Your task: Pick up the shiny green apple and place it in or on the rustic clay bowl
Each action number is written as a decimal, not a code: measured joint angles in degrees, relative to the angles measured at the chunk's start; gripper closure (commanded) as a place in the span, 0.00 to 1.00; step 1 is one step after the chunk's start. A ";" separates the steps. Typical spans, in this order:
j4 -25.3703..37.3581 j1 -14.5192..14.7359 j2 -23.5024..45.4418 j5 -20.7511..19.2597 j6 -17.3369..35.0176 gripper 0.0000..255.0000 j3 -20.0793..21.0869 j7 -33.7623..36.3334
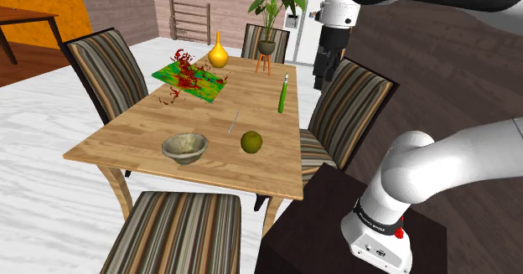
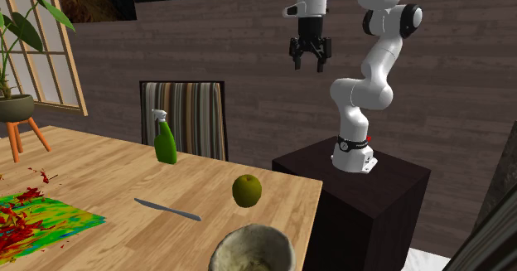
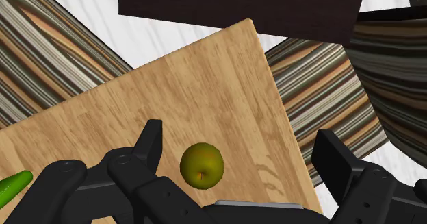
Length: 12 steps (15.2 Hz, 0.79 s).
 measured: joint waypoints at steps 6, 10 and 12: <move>-3.07 -0.17 4.35 0.32 8.10 0.00 0.99 2.39; -5.34 -0.48 10.21 0.23 16.97 0.00 1.63 4.52; -6.11 -0.62 13.18 0.15 21.12 0.00 1.98 5.63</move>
